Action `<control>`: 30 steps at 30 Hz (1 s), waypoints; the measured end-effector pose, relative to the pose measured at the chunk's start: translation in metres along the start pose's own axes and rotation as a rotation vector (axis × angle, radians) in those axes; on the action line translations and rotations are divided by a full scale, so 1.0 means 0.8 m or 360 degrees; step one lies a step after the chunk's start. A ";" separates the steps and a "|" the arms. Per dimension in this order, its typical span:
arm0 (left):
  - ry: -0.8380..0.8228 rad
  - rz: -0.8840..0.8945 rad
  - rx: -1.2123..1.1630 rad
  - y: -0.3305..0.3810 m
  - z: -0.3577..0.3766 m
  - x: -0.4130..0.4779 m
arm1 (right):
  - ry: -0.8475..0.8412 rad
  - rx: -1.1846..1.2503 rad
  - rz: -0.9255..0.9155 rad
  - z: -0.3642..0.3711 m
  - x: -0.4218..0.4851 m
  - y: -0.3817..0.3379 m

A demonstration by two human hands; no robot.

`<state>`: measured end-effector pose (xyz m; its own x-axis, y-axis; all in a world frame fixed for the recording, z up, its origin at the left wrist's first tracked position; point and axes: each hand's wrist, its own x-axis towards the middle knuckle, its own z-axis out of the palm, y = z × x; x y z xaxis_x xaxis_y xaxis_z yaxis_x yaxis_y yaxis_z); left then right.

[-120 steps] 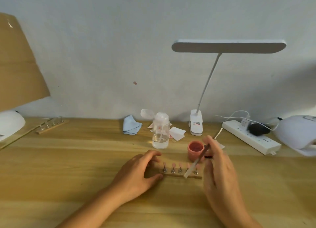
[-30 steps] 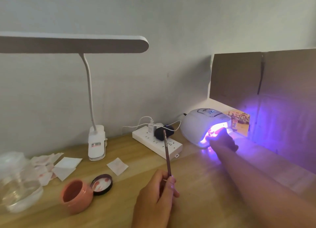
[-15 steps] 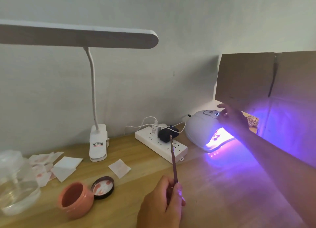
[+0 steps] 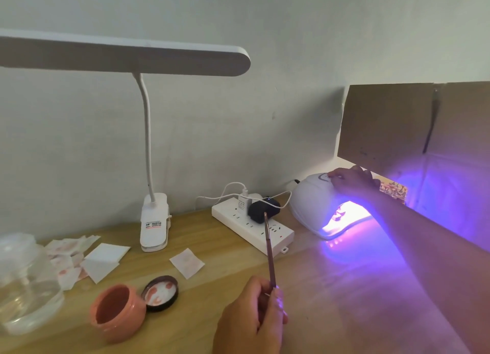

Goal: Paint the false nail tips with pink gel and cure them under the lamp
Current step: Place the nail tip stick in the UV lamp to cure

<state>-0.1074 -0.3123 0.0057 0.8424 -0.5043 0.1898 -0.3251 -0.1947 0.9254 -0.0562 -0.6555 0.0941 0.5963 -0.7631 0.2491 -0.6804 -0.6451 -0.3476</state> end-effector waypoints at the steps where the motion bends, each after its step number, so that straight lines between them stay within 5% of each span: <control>1: -0.0002 0.0002 0.0001 0.001 -0.001 -0.001 | -0.0032 0.0112 0.0000 -0.003 -0.004 0.002; 4: -0.0006 -0.0014 -0.0020 0.001 -0.002 -0.002 | 0.0465 0.0736 -0.0053 0.002 -0.034 0.018; 6: -0.0003 -0.0018 -0.0015 0.003 -0.002 -0.002 | 0.0888 0.0779 0.0189 0.019 -0.060 0.041; 12: -0.0001 -0.0041 -0.0009 0.005 -0.001 -0.003 | 0.0046 0.0318 0.0284 0.069 -0.069 0.071; 21: -0.0006 -0.0084 -0.0018 0.003 0.001 0.001 | -0.0098 0.0431 0.0358 0.071 -0.025 0.056; 30: -0.0020 -0.0064 0.0014 0.005 -0.002 0.000 | 0.0075 0.0428 0.0546 0.064 -0.049 0.065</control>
<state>-0.1082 -0.3118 0.0101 0.8494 -0.5065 0.1484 -0.2950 -0.2224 0.9293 -0.0930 -0.6576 0.0197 0.3310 -0.9364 0.1171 -0.6967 -0.3262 -0.6389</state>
